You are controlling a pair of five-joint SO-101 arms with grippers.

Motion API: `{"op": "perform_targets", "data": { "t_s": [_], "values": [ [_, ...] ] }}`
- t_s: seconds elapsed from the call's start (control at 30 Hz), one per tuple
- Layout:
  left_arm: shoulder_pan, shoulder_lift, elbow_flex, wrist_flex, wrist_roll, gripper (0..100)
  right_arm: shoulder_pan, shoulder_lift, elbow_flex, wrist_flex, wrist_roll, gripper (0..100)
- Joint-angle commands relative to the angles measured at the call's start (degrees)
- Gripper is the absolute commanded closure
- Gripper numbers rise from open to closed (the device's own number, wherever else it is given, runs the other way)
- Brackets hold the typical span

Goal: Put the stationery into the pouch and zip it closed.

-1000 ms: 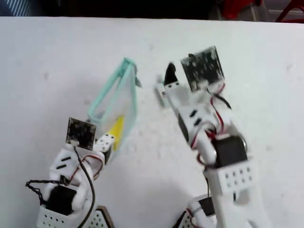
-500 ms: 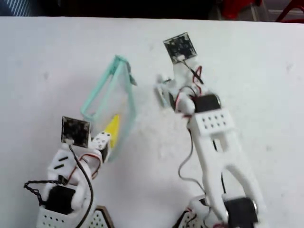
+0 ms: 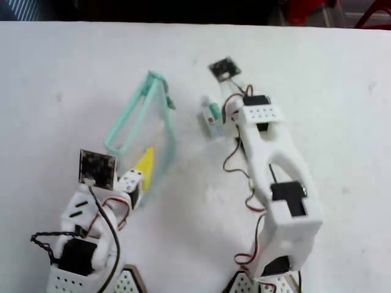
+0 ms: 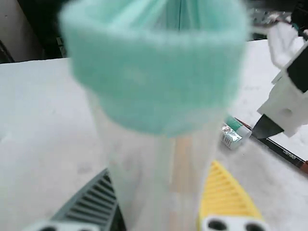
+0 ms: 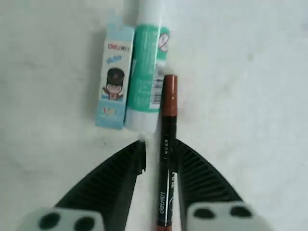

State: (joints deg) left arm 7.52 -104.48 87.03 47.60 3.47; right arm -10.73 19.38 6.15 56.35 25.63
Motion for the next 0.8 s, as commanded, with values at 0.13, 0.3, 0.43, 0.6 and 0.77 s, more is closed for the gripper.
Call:
{"op": "perform_targets", "data": {
  "t_s": [0.13,0.3,0.43,0.6,0.77],
  "values": [
    [-0.2,0.0,-0.4,-2.3,0.9,81,2.1,2.4,-4.3,2.0,1.5,90.1],
    [-0.2,0.0,-0.4,-2.2,0.9,81,3.6,2.5,-4.3,1.9,1.6,87.0],
    [-0.1,0.0,-0.4,-2.2,0.9,81,3.4,2.9,-4.0,1.9,1.9,87.2],
    [-0.1,0.0,-0.4,-2.2,0.9,81,3.3,2.9,-3.9,1.9,2.0,87.2],
    [-0.1,0.0,-0.4,-2.2,0.9,81,2.9,6.1,-4.3,1.8,5.5,87.2]
  ]
}}
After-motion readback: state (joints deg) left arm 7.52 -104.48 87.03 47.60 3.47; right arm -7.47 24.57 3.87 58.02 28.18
